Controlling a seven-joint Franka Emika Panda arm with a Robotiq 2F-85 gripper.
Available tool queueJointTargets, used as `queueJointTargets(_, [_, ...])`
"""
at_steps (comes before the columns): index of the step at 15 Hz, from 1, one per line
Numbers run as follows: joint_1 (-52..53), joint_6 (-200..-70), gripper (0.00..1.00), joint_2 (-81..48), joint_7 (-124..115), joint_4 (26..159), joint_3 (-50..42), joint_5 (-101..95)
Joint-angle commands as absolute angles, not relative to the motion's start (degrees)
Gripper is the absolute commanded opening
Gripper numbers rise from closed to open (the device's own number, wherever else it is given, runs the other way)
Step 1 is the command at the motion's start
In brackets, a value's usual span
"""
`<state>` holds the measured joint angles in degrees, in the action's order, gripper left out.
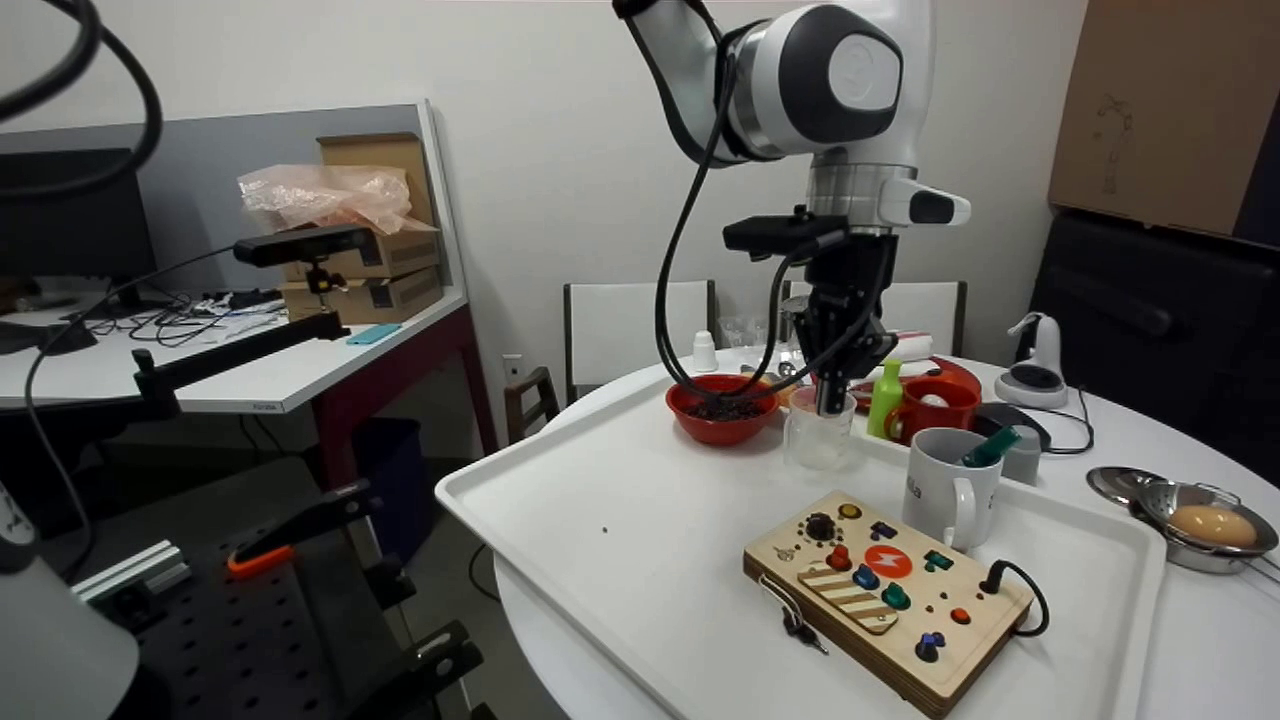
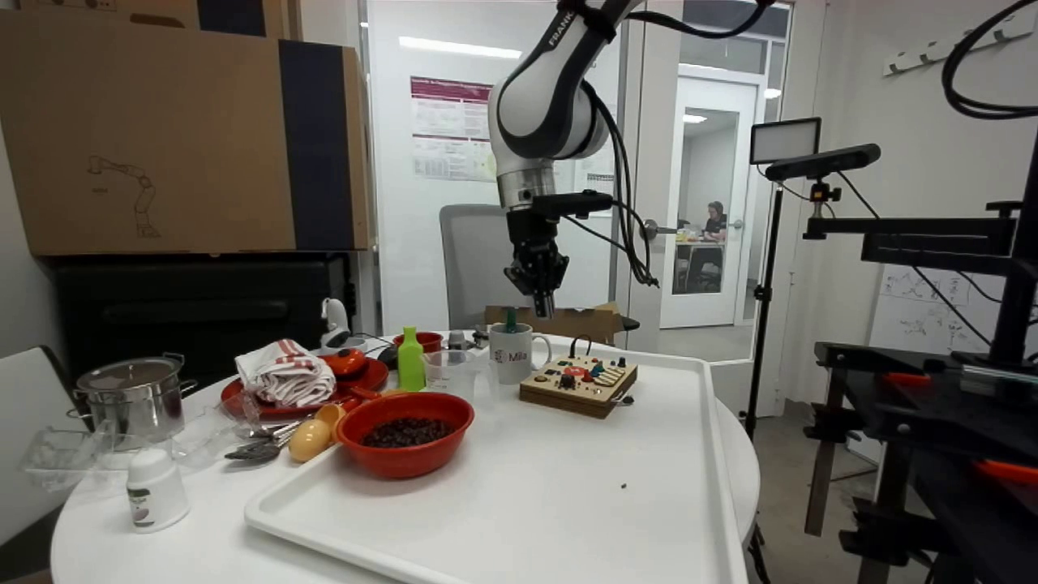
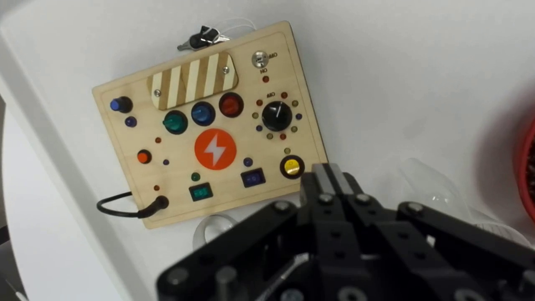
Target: Flip the yellow switch on top of the wooden board
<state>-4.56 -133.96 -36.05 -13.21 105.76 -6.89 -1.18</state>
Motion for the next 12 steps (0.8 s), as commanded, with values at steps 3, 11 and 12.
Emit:
queueJointTargets(3, [-6.0,-135.8,0.0,-41.1,-10.4,102.8,-6.1,0.9])
queueJointTargets(11, [-6.4,-138.3,0.01,-43.7,-9.6,101.2,-6.4,2.0])
queueJointTargets(12, [-6.6,-138.3,0.01,-44.2,-9.5,100.7,-6.4,2.0])
